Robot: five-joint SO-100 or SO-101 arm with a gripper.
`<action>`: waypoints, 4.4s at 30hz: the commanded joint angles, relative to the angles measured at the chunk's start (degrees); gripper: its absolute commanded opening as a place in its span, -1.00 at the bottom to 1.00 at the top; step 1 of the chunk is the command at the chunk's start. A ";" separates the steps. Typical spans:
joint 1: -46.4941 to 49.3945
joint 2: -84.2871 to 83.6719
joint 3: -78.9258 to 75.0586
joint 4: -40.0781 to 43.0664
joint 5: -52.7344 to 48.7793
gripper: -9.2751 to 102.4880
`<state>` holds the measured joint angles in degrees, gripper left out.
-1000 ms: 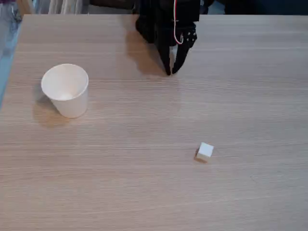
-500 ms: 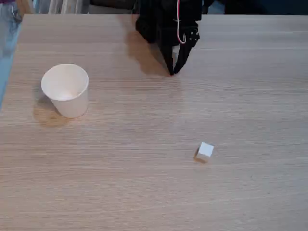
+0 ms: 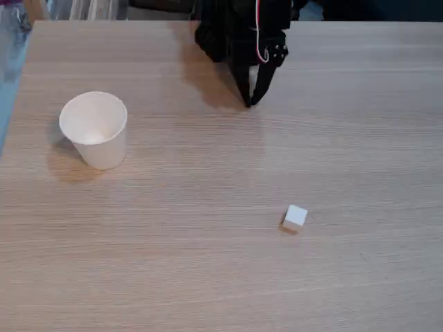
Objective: Grasp a block and put it in the bin.
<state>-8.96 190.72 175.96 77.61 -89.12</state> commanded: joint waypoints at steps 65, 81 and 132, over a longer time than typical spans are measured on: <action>-10.20 -75.76 -47.90 -26.46 -1.49 -0.46; -6.86 -90.35 -61.52 -28.48 -2.20 -0.44; 3.60 -113.91 -89.12 -27.16 2.72 -0.39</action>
<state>-6.24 76.73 89.21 50.27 -86.92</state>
